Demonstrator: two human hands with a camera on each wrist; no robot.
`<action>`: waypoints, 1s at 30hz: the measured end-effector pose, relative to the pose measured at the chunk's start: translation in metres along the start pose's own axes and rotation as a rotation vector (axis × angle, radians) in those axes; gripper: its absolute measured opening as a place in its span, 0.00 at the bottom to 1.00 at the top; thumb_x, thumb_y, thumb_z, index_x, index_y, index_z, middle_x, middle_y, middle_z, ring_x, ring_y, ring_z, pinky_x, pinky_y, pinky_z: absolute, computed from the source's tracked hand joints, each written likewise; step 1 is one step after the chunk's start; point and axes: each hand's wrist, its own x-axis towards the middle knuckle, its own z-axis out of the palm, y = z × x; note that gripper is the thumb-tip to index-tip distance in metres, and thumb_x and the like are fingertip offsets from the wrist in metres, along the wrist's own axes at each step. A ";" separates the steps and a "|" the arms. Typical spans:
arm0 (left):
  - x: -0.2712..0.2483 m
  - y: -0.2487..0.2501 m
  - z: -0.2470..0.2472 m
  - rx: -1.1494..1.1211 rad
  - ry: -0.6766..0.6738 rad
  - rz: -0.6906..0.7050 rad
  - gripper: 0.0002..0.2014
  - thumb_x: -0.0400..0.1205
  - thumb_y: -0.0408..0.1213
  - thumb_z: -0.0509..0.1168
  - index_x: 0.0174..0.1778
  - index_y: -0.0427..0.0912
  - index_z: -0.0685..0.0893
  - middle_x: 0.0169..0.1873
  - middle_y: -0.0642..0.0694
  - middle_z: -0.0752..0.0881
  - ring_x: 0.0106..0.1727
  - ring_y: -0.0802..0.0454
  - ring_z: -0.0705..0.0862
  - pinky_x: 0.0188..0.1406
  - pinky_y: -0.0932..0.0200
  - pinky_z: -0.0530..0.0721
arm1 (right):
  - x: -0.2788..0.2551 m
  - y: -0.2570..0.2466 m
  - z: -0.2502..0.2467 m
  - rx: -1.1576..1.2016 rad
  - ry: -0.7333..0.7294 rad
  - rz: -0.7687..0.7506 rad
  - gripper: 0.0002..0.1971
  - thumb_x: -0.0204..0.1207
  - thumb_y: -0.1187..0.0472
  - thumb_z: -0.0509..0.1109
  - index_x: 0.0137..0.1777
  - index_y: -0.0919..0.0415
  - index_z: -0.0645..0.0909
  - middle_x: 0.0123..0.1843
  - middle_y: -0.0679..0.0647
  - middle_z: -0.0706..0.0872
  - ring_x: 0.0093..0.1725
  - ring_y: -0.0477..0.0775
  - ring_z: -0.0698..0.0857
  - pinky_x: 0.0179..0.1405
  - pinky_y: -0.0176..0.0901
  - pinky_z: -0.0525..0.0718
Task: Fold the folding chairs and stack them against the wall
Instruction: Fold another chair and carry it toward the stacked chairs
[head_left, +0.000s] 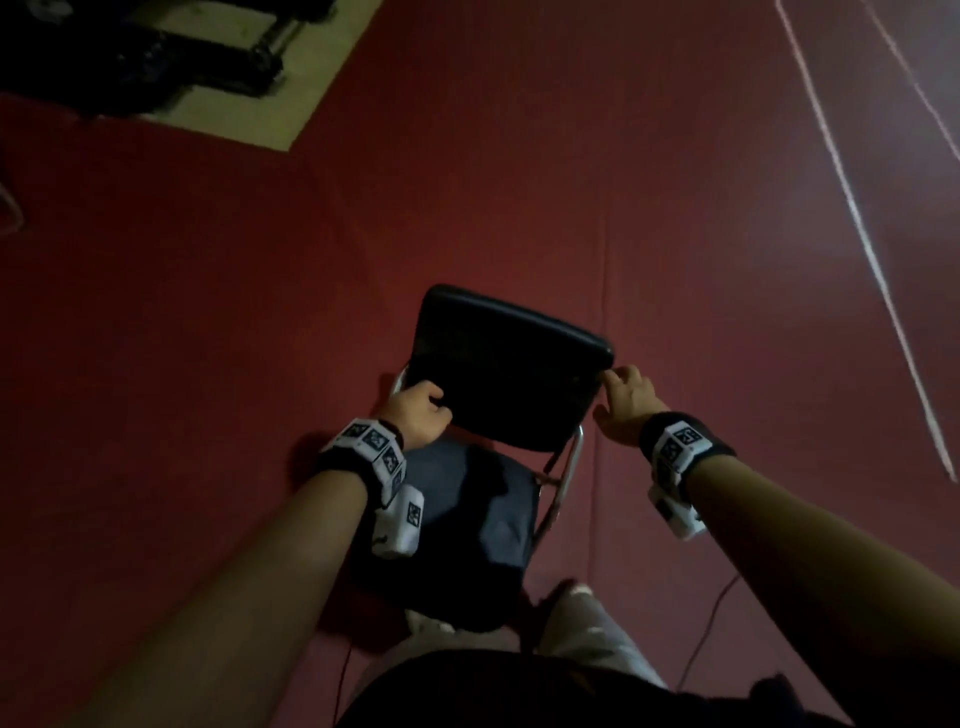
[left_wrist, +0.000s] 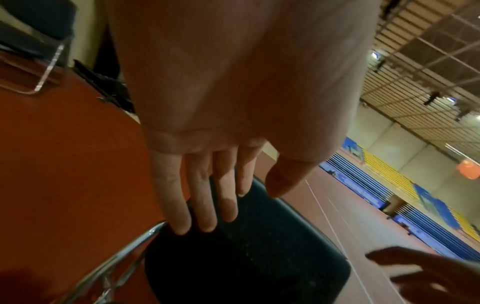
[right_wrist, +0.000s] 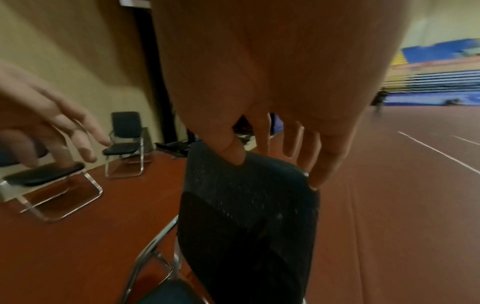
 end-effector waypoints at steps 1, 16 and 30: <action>-0.001 0.001 0.003 -0.021 -0.022 0.019 0.21 0.84 0.43 0.66 0.73 0.44 0.79 0.64 0.43 0.87 0.65 0.42 0.84 0.69 0.51 0.79 | 0.008 0.001 -0.008 0.020 0.029 0.007 0.28 0.79 0.55 0.67 0.79 0.57 0.68 0.75 0.65 0.67 0.71 0.73 0.71 0.71 0.64 0.75; 0.020 0.065 0.019 -0.643 0.059 -0.515 0.19 0.85 0.50 0.63 0.67 0.43 0.82 0.58 0.41 0.88 0.59 0.43 0.87 0.62 0.40 0.88 | 0.197 -0.055 -0.017 -0.192 -0.334 -0.241 0.47 0.81 0.41 0.65 0.88 0.62 0.43 0.83 0.68 0.64 0.79 0.69 0.71 0.76 0.63 0.74; 0.083 0.125 0.080 -0.551 0.239 -0.966 0.45 0.86 0.56 0.61 0.83 0.27 0.47 0.77 0.33 0.72 0.73 0.37 0.77 0.66 0.53 0.77 | 0.189 -0.029 0.029 0.316 -0.870 -0.591 0.16 0.86 0.49 0.64 0.65 0.53 0.86 0.62 0.54 0.90 0.60 0.53 0.89 0.67 0.47 0.82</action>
